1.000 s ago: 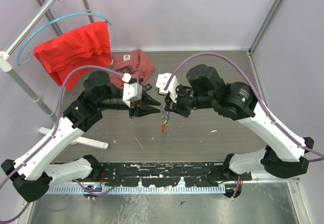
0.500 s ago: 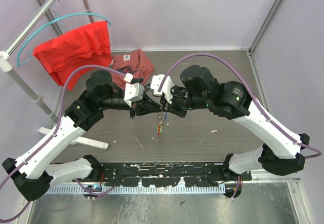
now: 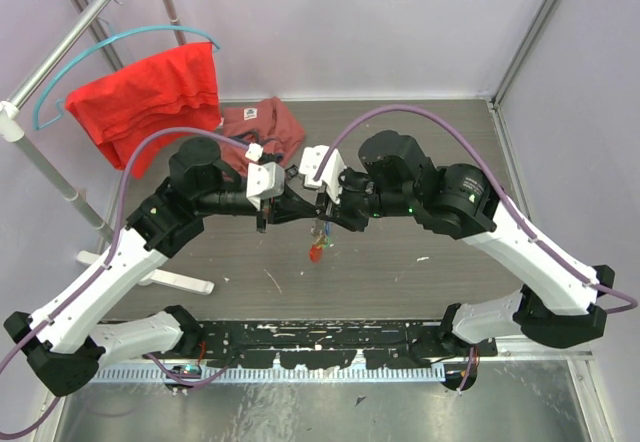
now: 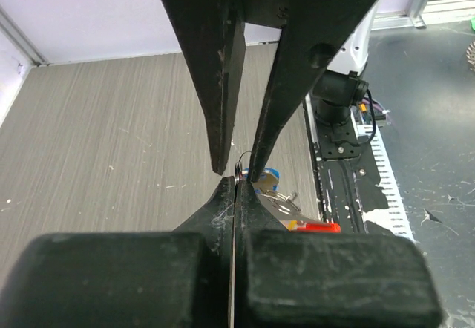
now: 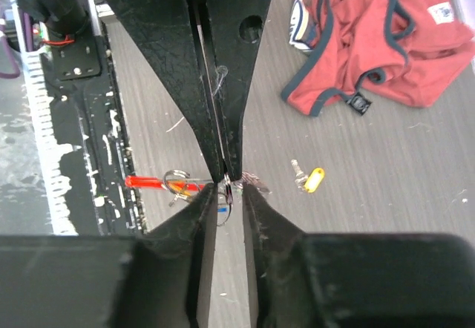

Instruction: Put the keys on the keyring

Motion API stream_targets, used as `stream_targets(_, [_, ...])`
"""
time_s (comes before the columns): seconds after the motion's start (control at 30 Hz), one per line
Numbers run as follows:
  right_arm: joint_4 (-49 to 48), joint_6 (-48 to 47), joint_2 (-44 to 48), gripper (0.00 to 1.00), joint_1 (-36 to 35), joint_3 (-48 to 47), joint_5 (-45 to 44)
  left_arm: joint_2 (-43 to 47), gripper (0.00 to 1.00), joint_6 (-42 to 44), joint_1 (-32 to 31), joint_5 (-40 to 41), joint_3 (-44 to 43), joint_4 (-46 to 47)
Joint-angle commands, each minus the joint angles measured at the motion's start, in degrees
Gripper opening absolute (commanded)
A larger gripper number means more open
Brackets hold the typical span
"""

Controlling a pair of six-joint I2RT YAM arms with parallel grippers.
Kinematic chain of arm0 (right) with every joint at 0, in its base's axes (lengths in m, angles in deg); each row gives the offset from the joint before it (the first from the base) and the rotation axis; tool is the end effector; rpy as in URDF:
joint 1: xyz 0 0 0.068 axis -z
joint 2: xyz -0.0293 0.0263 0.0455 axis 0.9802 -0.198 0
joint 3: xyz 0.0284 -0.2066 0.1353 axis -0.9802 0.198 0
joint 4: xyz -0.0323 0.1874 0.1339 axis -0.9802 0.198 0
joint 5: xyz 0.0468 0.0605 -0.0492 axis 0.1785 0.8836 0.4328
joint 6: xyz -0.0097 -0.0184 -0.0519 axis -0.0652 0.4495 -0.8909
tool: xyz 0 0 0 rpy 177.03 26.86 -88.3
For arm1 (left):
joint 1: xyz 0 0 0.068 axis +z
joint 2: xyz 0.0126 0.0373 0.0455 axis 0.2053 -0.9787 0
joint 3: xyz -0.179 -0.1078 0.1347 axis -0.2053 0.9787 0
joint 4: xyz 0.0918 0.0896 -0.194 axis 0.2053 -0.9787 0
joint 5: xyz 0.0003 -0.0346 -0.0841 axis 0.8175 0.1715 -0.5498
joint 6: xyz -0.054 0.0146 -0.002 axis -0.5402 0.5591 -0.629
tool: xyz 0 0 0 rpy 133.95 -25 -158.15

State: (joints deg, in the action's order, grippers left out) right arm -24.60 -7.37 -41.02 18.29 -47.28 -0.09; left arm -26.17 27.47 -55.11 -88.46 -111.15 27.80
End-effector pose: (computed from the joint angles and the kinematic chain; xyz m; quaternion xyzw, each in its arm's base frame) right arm 0.1017 0.1900 0.4354 -0.5892 0.6524 0.2282 0.4185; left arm 0.1288 -0.1601 0.3939 0.5686 0.4887 -0.4405 0.4938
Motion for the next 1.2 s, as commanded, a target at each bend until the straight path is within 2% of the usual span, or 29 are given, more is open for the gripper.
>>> stream_targets(0.0, [-13.8,3.4,6.4,0.32,-0.4,4.2,-2.5,1.8,0.0,-1.4,0.0,3.8,0.9,4.3])
stream_targets(0.17, [-28.0,12.5,15.2,0.38,0.5,14.8,-9.8,3.8,0.0,-6.6,0.0,9.3,5.9,13.3])
stream_targets(0.23, [-32.6,17.8,17.1,0.38,3.9,18.1,-9.1,4.0,0.0,-8.7,0.1,10.4,7.9,16.8])
stream_targets(0.33, [-39.2,27.5,19.7,0.38,13.8,23.3,-2.1,3.4,0.0,-11.8,0.3,12.0,9.2,20.8])
stream_targets(0.4, [-43.2,34.1,20.4,0.38,22.9,26.9,6.0,2.7,0.0,-14.6,0.5,13.0,9.5,23.0])
stream_targets(0.5, [-48.1,41.9,20.4,0.38,29.1,31.3,14.3,2.2,0.0,-16.5,0.5,14.3,9.5,24.9])
stream_targets(0.7, [-52.5,45.8,20.3,0.39,29.8,35.6,15.9,3.4,0.0,-19.9,0.5,23.8,8.4,22.9])
stream_targets(0.9, [-52.0,45.9,20.7,0.39,29.8,36.1,15.3,1.8,0.0,-19.0,0.5,23.2,2.5,13.2])
stream_targets(1.17, [-53.9,46.7,22.6,0.39,29.8,37.7,15.4,6.2,0.0,-17.0,0.5,23.9,7.2,19.1])
